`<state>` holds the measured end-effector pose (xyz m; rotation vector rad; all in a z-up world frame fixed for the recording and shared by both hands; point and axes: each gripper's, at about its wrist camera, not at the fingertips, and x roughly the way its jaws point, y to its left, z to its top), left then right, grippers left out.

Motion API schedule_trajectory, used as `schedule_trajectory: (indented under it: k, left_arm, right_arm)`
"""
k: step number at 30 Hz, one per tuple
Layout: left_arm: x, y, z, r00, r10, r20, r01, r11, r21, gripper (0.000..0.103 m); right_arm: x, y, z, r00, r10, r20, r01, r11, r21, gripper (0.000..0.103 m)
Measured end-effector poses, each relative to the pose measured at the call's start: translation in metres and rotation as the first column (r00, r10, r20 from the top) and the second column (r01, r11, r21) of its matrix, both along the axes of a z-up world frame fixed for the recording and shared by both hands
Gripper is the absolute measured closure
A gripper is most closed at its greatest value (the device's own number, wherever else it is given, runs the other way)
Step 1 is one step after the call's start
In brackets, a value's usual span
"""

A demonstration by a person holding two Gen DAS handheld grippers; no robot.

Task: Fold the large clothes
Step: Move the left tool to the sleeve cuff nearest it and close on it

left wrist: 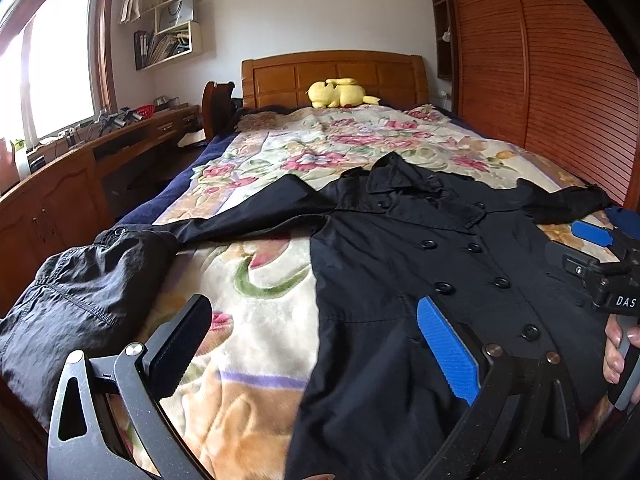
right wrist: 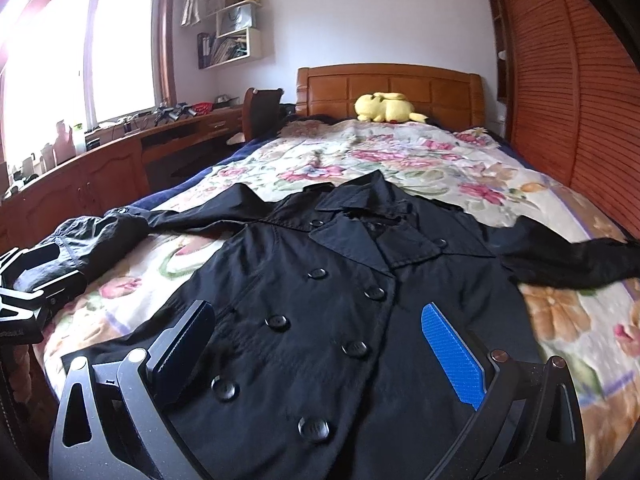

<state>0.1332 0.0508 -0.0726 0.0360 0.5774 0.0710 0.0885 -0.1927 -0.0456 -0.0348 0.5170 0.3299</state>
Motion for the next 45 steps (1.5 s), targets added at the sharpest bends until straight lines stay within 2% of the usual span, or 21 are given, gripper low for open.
schedule_trajectory:
  k: [4,8,13,21,26,28,33,38,41,45]
  left_arm:
    - [0.018,0.013,-0.005,1.000,0.017,-0.013,-0.017,1.000,-0.014,0.000]
    - [0.048,0.024,-0.015,0.999,0.006,-0.047,-0.006,1.000,-0.014,0.000]
    - [0.086,0.042,-0.025,0.997,0.003,-0.074,-0.004,1.000,-0.006,0.000]
    - [0.156,0.080,-0.040,0.995,-0.035,-0.097,0.026,0.996,-0.088,0.000]
    - [0.199,0.095,-0.043,0.994,-0.027,-0.105,0.023,0.999,-0.043,0.000]
    - [0.215,0.102,-0.046,0.993,-0.025,-0.115,0.022,0.999,-0.027,0.005]
    - [0.244,0.128,-0.061,0.983,0.009,-0.185,-0.013,1.000,-0.022,0.010]
    - [0.259,0.140,-0.078,0.967,0.061,-0.247,-0.054,0.998,0.037,0.011]
    - [0.266,0.147,-0.089,0.952,0.075,-0.298,-0.064,0.997,0.047,0.013]
    - [0.277,0.158,-0.099,0.937,0.115,-0.331,-0.093,0.992,0.080,0.027]
  right_arm:
    - [0.026,0.011,-0.012,0.999,0.041,-0.023,-0.041,0.999,-0.017,0.000]
    - [0.050,0.020,-0.041,0.994,0.061,-0.090,-0.066,0.996,-0.057,0.000]
    - [0.059,0.027,-0.073,0.986,0.061,-0.157,-0.078,0.991,-0.106,0.000]
    - [0.067,0.015,-0.072,0.984,0.055,-0.167,-0.065,0.996,-0.053,0.000]
    - [0.066,0.018,-0.072,0.985,0.053,-0.165,-0.062,0.997,-0.050,0.000]
    - [0.066,0.018,-0.072,0.985,0.054,-0.165,-0.063,0.997,-0.050,0.000]
    - [0.066,0.018,-0.072,0.985,0.054,-0.166,-0.061,0.997,-0.040,0.000]
    - [0.065,0.018,-0.072,0.985,0.055,-0.165,-0.062,0.998,-0.034,0.000]
    - [0.065,0.017,-0.072,0.985,0.056,-0.165,-0.062,0.998,-0.027,0.000]
    - [0.064,0.015,-0.073,0.985,0.057,-0.165,-0.060,0.998,-0.014,0.000]
